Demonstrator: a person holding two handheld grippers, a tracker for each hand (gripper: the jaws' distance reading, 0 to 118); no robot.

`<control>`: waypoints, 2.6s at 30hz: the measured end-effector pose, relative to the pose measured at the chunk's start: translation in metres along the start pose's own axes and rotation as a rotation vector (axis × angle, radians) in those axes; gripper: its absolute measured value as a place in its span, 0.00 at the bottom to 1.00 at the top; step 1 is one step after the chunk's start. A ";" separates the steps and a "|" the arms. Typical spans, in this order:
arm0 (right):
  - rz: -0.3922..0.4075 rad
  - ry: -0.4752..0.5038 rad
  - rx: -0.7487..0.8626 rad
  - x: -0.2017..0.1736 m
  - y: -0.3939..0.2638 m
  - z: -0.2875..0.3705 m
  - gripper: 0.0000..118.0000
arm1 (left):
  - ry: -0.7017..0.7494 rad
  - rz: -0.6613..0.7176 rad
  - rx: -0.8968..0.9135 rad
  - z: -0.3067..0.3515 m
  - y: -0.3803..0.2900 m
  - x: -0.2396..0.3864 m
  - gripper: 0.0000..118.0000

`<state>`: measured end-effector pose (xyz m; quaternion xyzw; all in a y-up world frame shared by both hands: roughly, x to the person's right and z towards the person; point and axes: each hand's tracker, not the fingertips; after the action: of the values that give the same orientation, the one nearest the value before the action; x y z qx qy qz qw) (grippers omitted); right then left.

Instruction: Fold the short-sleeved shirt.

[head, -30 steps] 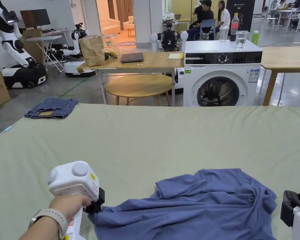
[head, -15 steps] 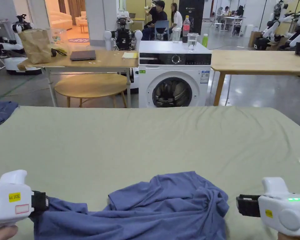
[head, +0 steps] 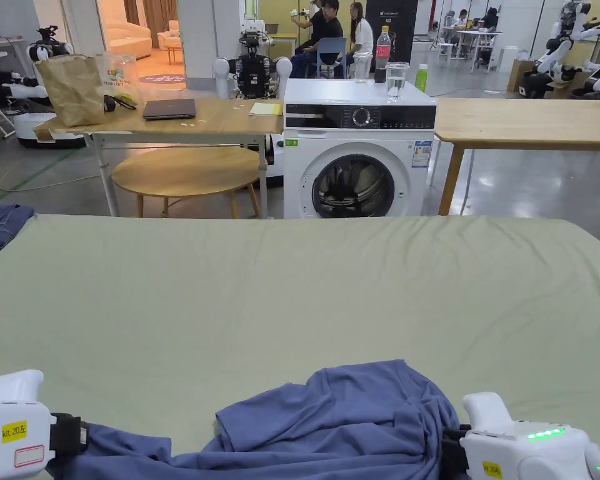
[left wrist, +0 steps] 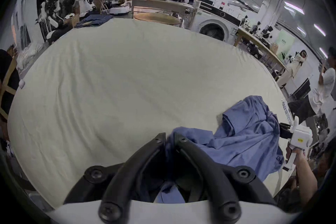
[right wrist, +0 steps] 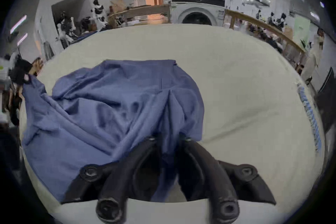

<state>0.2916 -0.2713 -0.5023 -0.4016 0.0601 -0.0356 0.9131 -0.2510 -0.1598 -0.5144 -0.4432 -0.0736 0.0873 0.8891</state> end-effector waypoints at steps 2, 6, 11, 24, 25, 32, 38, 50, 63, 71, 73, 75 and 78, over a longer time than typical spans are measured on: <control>-0.079 0.008 0.049 0.006 0.002 0.015 0.07 | 0.022 0.008 0.006 -0.003 -0.001 -0.006 0.01; -0.076 -0.024 0.149 0.005 0.019 0.060 0.07 | 0.047 -0.021 0.081 0.017 -0.001 -0.003 0.01; -0.023 -0.102 0.279 -0.007 0.062 0.140 0.07 | 0.084 -0.070 0.242 0.068 0.021 0.005 0.01; -0.028 -0.333 0.684 -0.021 0.224 0.322 0.07 | 0.078 -0.122 0.609 0.193 0.165 0.047 0.01; -0.031 -0.342 0.698 -0.022 0.237 0.330 0.07 | 0.083 -0.132 0.671 0.197 0.179 0.053 0.01; -0.032 -0.364 0.752 -0.014 0.271 0.332 0.07 | 0.090 -0.144 0.716 0.193 0.231 0.073 0.01; -0.052 -0.371 0.702 0.004 0.237 0.257 0.07 | 0.120 -0.161 0.652 0.118 0.203 0.066 0.01; -0.108 -0.390 0.539 0.038 0.114 0.162 0.07 | 0.069 -0.102 0.564 0.046 0.085 0.043 0.01; 0.025 -0.329 0.224 0.009 -0.140 0.212 0.07 | 0.015 -0.062 0.175 0.089 -0.164 -0.010 0.05; -0.048 -0.267 0.438 -0.031 -0.129 0.266 0.99 | 0.055 -0.137 0.430 0.139 -0.175 0.012 0.87; 0.011 -0.238 0.505 -0.068 -0.109 0.283 0.98 | 0.034 -0.204 0.559 0.163 -0.171 0.041 0.87; 0.035 -0.234 0.579 -0.106 -0.096 0.292 0.98 | -0.005 -0.231 0.623 0.176 -0.169 0.067 0.87; 0.018 -0.239 0.610 -0.148 -0.088 0.296 0.93 | 0.010 -0.220 0.619 0.183 -0.176 0.090 0.85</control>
<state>0.1847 -0.0982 -0.2264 -0.1103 -0.0574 0.0035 0.9922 -0.1857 -0.1023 -0.2598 -0.1417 -0.0867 0.0066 0.9861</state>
